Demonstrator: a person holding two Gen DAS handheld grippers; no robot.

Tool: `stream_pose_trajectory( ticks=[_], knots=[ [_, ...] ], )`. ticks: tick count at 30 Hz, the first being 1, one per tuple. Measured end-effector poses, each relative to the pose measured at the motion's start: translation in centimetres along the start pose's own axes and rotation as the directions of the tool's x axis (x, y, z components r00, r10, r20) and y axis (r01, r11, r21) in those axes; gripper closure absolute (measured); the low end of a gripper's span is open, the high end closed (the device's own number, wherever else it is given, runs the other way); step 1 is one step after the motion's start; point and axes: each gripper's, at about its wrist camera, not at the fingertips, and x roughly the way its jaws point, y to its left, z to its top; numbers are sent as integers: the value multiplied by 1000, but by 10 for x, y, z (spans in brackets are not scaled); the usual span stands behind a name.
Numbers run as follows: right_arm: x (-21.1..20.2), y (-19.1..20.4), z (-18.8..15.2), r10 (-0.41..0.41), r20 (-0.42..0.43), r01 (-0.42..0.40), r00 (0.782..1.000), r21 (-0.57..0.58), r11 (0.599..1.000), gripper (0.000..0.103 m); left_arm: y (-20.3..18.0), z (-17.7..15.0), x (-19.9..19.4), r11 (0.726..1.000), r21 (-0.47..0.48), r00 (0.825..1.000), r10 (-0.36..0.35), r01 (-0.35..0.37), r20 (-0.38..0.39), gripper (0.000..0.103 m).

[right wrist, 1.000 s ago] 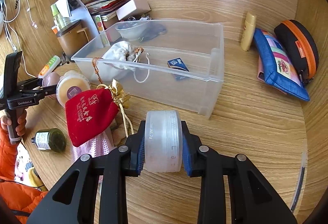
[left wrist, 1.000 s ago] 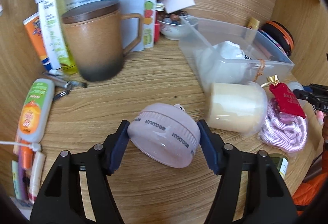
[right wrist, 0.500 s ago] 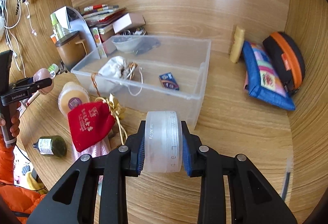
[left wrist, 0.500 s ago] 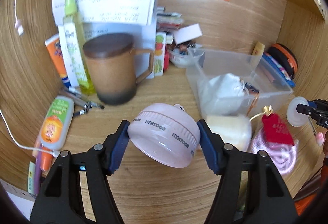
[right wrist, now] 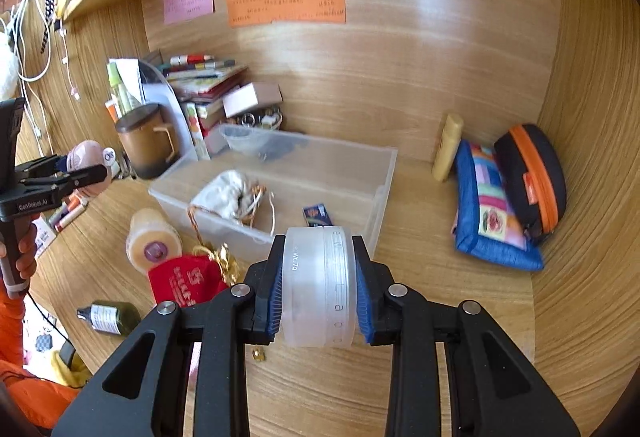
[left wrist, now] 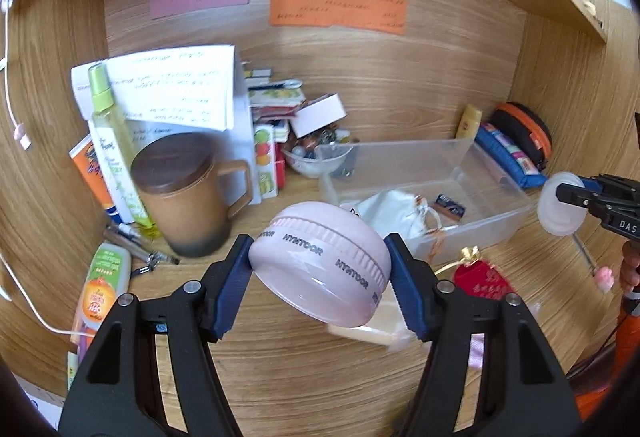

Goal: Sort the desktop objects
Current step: 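Carry the pink compact and tape roll over the clear bin with both grippers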

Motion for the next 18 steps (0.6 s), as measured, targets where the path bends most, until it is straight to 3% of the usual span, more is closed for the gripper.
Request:
stream_pose_trajectory(
  ticks=[10, 18],
  knots=[
    [-10, -2, 29, 30, 89, -33, 996, 33, 999, 76, -18, 30, 6, 998, 9, 998, -62, 62, 22, 38],
    [7, -7, 48, 25, 86, -29, 996, 39, 999, 76, -31, 56, 20, 995, 28, 995, -95, 94, 16, 38]
  ],
)
